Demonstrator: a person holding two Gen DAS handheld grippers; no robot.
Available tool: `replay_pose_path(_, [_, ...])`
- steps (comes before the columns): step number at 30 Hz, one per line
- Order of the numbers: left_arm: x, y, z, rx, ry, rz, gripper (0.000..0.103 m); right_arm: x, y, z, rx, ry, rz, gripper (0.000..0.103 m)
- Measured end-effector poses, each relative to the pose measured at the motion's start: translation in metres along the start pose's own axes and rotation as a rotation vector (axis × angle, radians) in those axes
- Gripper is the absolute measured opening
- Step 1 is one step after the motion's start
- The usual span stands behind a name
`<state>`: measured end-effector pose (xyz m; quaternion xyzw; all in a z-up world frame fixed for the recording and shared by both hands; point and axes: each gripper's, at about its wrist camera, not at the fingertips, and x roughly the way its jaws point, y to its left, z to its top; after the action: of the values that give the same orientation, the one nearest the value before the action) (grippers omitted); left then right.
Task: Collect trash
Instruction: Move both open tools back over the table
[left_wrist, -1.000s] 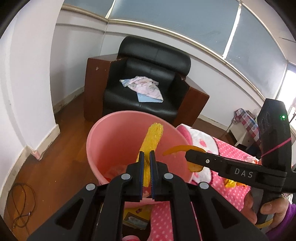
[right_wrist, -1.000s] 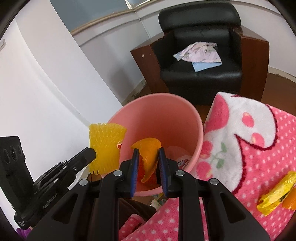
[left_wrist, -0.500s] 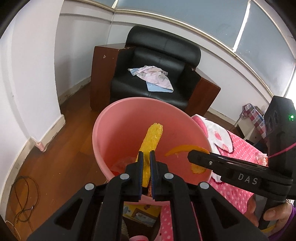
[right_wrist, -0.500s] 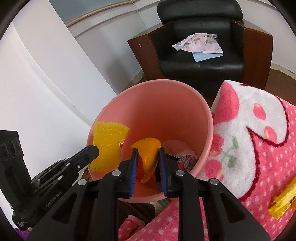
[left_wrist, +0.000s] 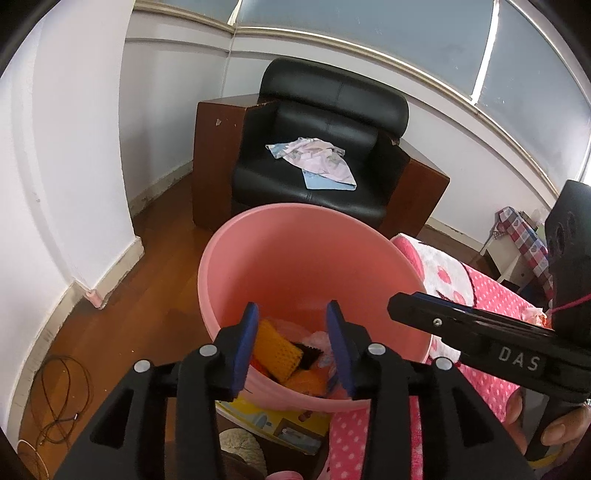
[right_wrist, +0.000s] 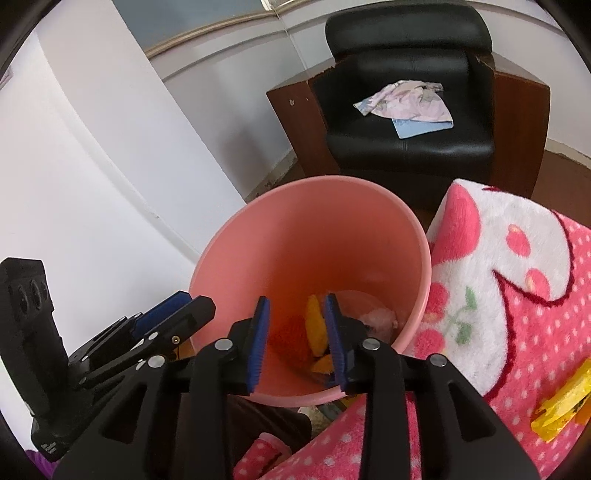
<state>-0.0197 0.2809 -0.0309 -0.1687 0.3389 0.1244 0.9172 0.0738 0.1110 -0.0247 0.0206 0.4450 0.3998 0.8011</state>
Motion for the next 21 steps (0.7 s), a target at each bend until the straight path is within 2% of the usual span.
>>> replay_pose_path(5, [-0.013, -0.003, 0.002, 0.009, -0.028, -0.007, 0.04, -0.018, -0.004, -0.002, -0.001, -0.04, -0.003, 0.04])
replay_pose_path(12, [-0.037, -0.021, 0.003, 0.052, -0.062, -0.048, 0.04, -0.058, -0.016, -0.016, -0.007, -0.105, -0.055, 0.04])
replay_pose_path(21, [-0.052, -0.069, -0.01, 0.144, -0.049, -0.119, 0.04, -0.11, -0.052, -0.065, 0.055, -0.137, -0.177, 0.04])
